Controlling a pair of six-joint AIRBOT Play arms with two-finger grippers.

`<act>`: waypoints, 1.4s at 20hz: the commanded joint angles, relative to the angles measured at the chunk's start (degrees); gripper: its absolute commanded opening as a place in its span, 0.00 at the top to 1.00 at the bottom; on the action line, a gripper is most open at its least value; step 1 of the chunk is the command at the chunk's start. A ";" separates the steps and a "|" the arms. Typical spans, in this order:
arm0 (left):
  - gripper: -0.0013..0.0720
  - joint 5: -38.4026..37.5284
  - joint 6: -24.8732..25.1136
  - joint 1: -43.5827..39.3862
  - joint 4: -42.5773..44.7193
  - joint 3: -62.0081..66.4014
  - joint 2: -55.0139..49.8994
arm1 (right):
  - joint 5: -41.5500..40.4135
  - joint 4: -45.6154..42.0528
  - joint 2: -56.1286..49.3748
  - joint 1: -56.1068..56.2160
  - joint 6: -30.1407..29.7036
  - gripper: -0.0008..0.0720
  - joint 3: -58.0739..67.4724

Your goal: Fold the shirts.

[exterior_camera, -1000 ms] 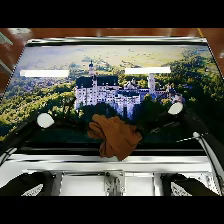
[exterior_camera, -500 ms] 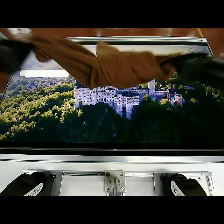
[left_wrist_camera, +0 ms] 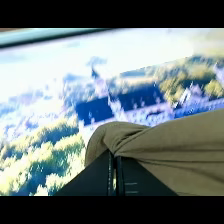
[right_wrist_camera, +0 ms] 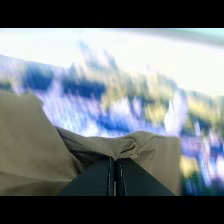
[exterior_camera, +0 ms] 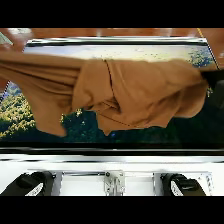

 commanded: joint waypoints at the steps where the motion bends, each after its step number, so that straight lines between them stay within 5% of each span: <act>1: 0.94 -6.21 -0.28 0.07 2.73 -6.08 0.55 | 10.14 -4.87 -0.26 -0.04 2.25 0.92 -2.05; 9: 0.93 -4.37 -4.28 0.02 -3.78 -6.86 6.67 | 1.01 -5.20 5.90 -0.04 7.65 0.92 -2.19; 13: 0.93 -17.62 -4.90 0.02 -4.96 -13.70 7.34 | 19.52 -5.22 4.44 -0.04 10.05 0.92 -3.37; 17: 0.93 -14.82 -8.22 0.02 -15.08 -34.01 9.20 | 24.61 -0.17 4.04 -0.04 11.15 0.92 -18.51; 21: 0.93 3.15 -8.44 0.02 -32.54 -49.92 8.94 | 7.13 5.92 2.19 -0.04 12.35 0.92 -35.78; 28: 0.93 19.61 -8.72 0.15 -29.22 -54.69 0.13 | -24.13 9.25 -22.84 -0.04 14.62 0.91 -38.73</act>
